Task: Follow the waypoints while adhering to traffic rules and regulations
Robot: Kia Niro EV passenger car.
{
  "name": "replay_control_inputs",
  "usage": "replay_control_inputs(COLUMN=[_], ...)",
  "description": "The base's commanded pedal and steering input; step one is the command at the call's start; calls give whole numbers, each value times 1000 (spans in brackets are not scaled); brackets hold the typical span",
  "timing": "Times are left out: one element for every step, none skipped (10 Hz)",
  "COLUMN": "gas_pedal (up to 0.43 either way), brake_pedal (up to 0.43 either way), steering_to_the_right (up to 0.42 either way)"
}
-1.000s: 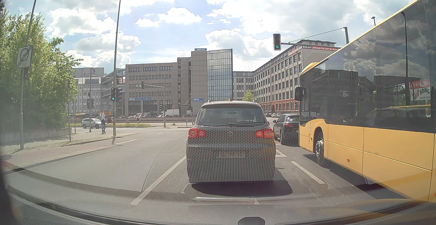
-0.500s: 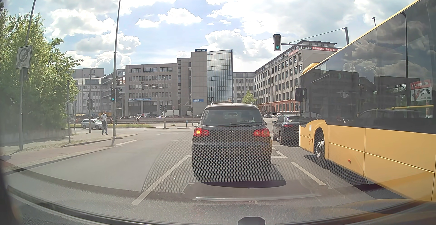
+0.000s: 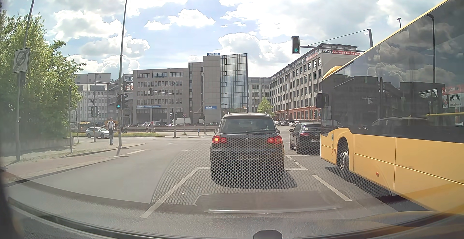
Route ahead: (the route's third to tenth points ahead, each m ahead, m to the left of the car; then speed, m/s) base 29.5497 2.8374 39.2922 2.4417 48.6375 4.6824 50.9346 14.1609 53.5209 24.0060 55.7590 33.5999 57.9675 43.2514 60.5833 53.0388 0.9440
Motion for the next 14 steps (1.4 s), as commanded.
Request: replay_control_inputs(gas_pedal=[177,177,197,220,220,220,228,228,228,228,260,280,280,280], brake_pedal=[18,18,18,18,18,18,18,18,18,18,18,18,18,18], steering_to_the_right=[-1,-1,-1,-1,-1,-1,-1,-1,-1,-1,-1,-1,-1,-1])
